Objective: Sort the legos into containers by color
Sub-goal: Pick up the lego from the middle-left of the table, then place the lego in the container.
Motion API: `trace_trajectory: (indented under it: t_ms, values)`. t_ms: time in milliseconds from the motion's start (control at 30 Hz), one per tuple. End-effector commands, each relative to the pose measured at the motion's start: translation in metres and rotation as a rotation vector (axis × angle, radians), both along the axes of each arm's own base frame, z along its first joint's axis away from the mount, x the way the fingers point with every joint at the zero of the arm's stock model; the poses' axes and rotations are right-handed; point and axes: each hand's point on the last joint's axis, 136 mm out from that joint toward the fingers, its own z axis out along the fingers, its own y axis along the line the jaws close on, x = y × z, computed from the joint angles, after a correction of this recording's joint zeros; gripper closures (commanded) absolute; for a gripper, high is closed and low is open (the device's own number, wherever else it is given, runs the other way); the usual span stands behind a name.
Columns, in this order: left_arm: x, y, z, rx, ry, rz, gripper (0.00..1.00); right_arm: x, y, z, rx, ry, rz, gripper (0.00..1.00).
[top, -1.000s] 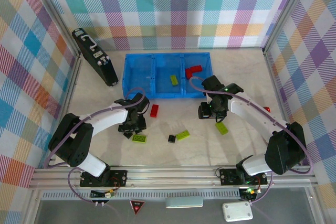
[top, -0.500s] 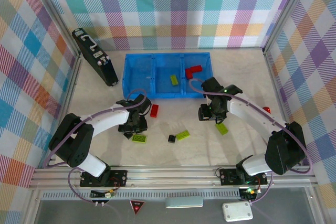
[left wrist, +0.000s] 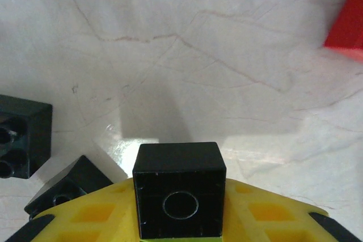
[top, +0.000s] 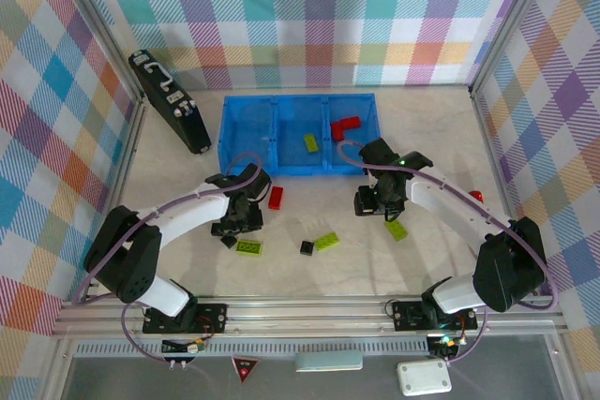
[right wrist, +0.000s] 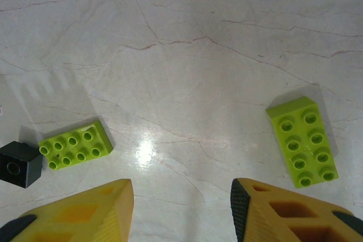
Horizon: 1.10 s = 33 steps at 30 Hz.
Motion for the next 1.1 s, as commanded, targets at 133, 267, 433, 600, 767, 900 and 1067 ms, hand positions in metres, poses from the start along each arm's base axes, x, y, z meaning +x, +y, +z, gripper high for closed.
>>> trace_trajectory:
  t_ms: [133,267,433,600,767,900,1067]
  values:
    - [0.014,-0.001,0.039,0.006,-0.054,-0.060,0.64,-0.009,-0.005,0.004,-0.006,-0.005,-0.017,0.50]
    - [0.027,-0.004,0.055,-0.001,-0.075,-0.094,0.64,-0.012,-0.008,0.005,-0.003,-0.010,-0.030,0.50]
    - [0.052,-0.008,0.072,-0.013,-0.102,-0.139,0.64,-0.015,-0.011,0.006,-0.005,-0.013,-0.040,0.50]
    - [0.082,-0.008,0.086,-0.016,-0.144,-0.181,0.64,-0.018,-0.014,0.012,-0.003,-0.024,-0.045,0.49]
    - [0.120,0.002,0.090,-0.014,-0.167,-0.184,0.64,-0.020,-0.016,0.015,-0.003,-0.030,-0.048,0.50]
    - [0.152,0.009,0.093,-0.004,-0.189,-0.186,0.65,-0.022,-0.018,0.018,-0.006,-0.036,-0.056,0.50]
    - [0.193,0.011,0.096,-0.064,-0.248,-0.189,0.65,-0.024,-0.020,0.019,-0.005,-0.036,-0.066,0.50]
